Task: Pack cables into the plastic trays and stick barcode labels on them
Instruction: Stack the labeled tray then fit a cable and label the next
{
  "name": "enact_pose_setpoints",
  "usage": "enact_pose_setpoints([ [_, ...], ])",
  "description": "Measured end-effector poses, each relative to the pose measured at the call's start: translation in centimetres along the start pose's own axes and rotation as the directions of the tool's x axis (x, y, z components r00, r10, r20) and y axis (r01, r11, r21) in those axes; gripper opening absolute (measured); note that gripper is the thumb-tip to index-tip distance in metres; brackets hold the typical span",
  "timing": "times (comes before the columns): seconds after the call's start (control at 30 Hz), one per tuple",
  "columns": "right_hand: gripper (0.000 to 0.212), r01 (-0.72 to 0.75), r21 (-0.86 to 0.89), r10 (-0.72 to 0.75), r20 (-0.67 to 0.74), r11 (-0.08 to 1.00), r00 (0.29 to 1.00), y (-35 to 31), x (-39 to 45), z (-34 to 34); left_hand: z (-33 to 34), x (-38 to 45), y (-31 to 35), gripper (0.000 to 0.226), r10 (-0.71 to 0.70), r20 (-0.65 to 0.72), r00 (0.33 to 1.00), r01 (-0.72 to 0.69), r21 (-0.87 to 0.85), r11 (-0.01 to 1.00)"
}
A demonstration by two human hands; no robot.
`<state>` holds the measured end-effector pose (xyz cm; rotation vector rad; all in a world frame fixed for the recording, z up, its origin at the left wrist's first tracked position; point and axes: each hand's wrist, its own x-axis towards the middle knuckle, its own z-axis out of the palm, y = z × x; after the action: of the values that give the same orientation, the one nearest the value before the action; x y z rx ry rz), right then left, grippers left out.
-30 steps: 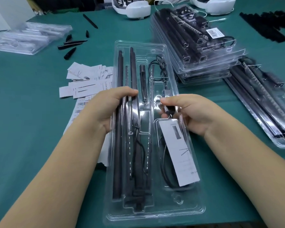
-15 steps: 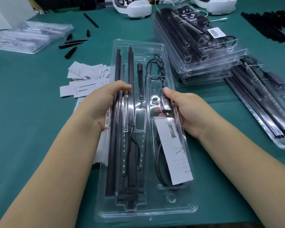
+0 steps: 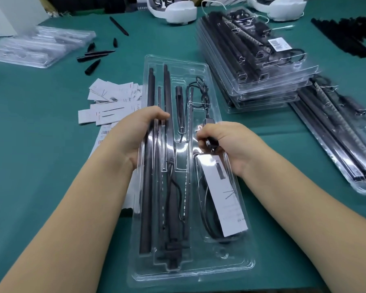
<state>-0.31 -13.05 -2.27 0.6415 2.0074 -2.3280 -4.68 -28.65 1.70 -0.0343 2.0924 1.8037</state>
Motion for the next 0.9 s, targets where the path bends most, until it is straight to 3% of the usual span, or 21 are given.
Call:
enact_pose_setpoints([
  [0.23,0.009,-0.033,0.053,0.030,0.049,0.998,0.998,-0.2,-0.2,-0.1,-0.7,1.0,-0.2,0.020,-0.024,0.005,1.000,0.023,0.063,0.998],
  [0.33,0.018,-0.146,0.113,0.127,0.156,0.983,0.980,-0.7,-0.9,-0.2,-1.5,1.6,-0.1,0.023,-0.095,0.085,0.992,0.104,-0.103,0.989],
  [0.43,0.019,-0.140,-0.003,0.139,0.119,0.990,0.983,-1.2,-1.7,-0.6,-1.9,2.2,-0.4,0.023,-0.117,0.056,0.992,0.126,-0.205,0.971],
  [0.5,0.014,-0.067,-0.007,0.067,0.071,0.998,0.995,-1.4,-2.0,-0.9,-1.8,2.7,-0.8,0.019,-0.069,-0.016,0.997,0.067,-0.108,0.992],
  [0.6,0.017,0.007,0.045,-0.010,0.061,0.999,0.998,-1.9,-2.7,-1.2,-1.5,3.0,-1.0,0.045,0.023,-0.181,0.983,0.025,0.259,0.966],
  [0.77,0.058,0.020,0.071,-0.023,0.038,0.997,0.999,-2.8,-4.0,-2.0,-1.2,3.3,-1.3,0.049,0.140,-0.176,0.974,-0.034,0.498,0.866],
  [0.9,0.035,0.080,-0.001,-0.080,-0.004,0.997,0.997,-3.1,-3.9,-3.0,-0.5,3.3,-2.1,0.050,0.294,-0.133,0.947,-0.111,0.722,0.683],
])
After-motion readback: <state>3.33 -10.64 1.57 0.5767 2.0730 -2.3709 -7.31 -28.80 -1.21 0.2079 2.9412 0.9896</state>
